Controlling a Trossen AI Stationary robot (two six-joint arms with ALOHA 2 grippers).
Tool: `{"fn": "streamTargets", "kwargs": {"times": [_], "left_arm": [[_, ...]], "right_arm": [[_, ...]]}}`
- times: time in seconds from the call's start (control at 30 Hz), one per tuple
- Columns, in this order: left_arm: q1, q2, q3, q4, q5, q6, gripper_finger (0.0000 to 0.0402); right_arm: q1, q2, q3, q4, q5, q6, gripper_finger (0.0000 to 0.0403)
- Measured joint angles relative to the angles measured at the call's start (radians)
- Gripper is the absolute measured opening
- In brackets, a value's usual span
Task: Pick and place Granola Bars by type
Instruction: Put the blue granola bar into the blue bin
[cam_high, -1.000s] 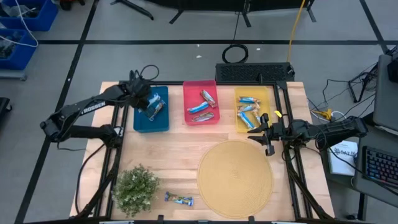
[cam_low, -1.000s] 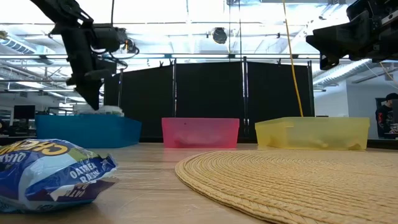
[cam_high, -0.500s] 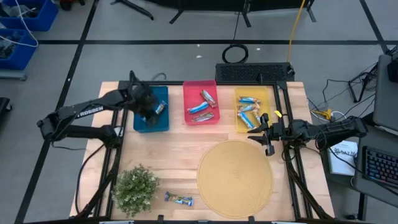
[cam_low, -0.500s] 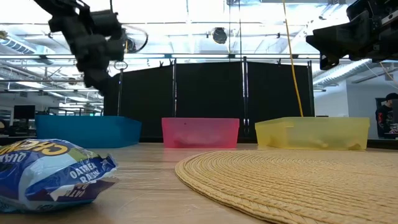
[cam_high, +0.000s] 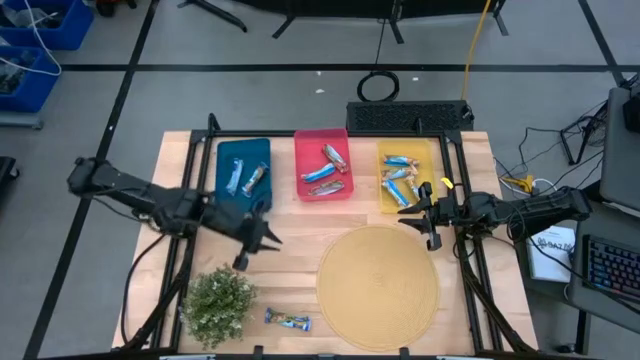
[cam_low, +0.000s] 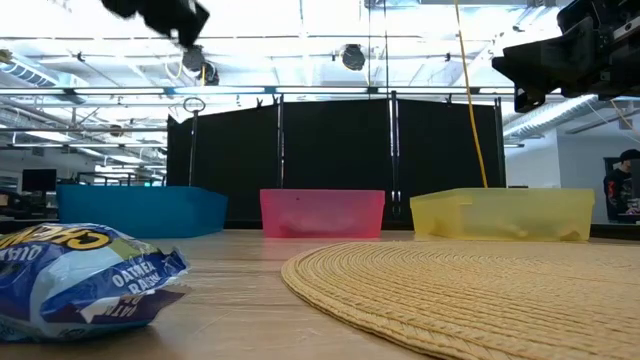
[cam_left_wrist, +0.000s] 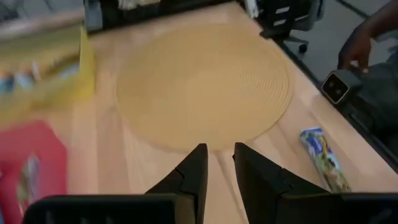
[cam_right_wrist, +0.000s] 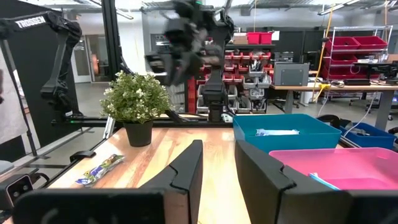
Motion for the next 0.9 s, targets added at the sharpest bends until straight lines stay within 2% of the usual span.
{"fn": "streamTargets", "kwargs": {"times": [0.13, 0.23, 0.3, 0.43, 0.5, 0.67, 0.9], "left_arm": [[-0.114, 0.092, 0.131, -0.104, -0.141, -0.021, 0.0088], [-0.155, 0.211, 0.269, -0.201, -0.16, -0.02, 0.0088], [-0.17, 0.302, 0.363, -0.311, -0.123, 0.007, 0.0088], [-0.188, 0.457, 0.513, -0.442, 0.024, 0.102, 0.0088], [-0.195, 0.52, 0.558, -0.487, 0.035, 0.115, 0.0088], [-0.208, 0.643, 0.605, -0.524, 0.052, 0.049, 0.0088], [-0.226, 0.779, 0.605, -0.52, 0.154, -0.095, 0.0088]], "right_arm": [[0.0, 0.0, 0.0, -0.001, 0.0, 0.0, 0.0086], [0.0, 0.0, 0.0, 0.002, 0.0, 0.0, 0.0087], [0.0, 0.0, 0.0, 0.001, 0.0, 0.0, 0.0087], [0.0, 0.0, 0.0, -0.002, 0.0, 0.0, 0.0087], [0.0, 0.0, 0.0, 0.0, 0.0, 0.0, 0.0087], [0.0, 0.0, 0.0, 0.0, 0.0, 0.0, 0.0087], [0.0, 0.0, 0.0, 0.0, 0.0, 0.0, 0.0087]]}}
